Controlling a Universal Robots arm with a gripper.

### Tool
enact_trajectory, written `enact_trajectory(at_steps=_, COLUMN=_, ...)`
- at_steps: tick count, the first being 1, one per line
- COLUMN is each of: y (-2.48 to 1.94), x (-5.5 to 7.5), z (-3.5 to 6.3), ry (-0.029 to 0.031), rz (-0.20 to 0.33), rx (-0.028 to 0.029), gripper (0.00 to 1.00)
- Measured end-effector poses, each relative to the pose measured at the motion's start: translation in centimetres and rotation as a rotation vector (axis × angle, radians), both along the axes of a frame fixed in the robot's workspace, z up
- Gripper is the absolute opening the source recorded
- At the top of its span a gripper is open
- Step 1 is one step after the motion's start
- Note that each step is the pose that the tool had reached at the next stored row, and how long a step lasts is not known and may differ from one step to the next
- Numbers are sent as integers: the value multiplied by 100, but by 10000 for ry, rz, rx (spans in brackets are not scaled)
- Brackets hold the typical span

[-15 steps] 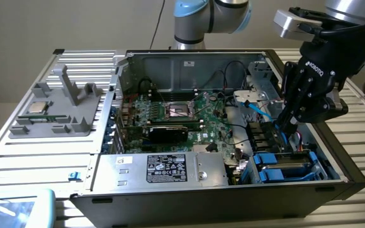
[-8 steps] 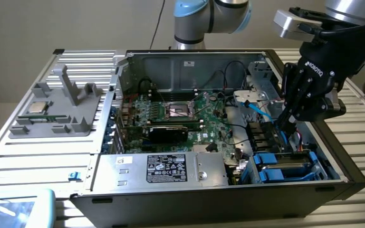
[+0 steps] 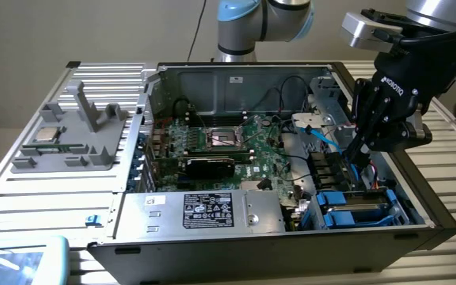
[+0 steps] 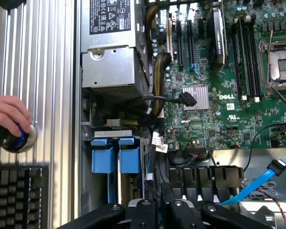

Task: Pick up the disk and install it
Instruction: 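Insert the second disk wire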

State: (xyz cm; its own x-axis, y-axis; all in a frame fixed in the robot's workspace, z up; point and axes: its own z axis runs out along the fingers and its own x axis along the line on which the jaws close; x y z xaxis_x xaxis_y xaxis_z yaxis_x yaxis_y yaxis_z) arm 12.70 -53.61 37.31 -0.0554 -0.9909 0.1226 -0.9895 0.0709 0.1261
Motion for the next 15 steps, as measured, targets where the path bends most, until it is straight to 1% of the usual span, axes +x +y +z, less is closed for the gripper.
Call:
enact_trajectory(at_steps=6, y=0, x=0, z=29, ry=0, rz=0, rx=14, gripper=16)
enact_trajectory(at_steps=10, y=-3, x=0, z=44, ry=0, rz=0, rx=46, gripper=16)
enact_trajectory(at_steps=15, y=-4, x=0, z=43, ry=0, rz=0, rx=48, gripper=16)
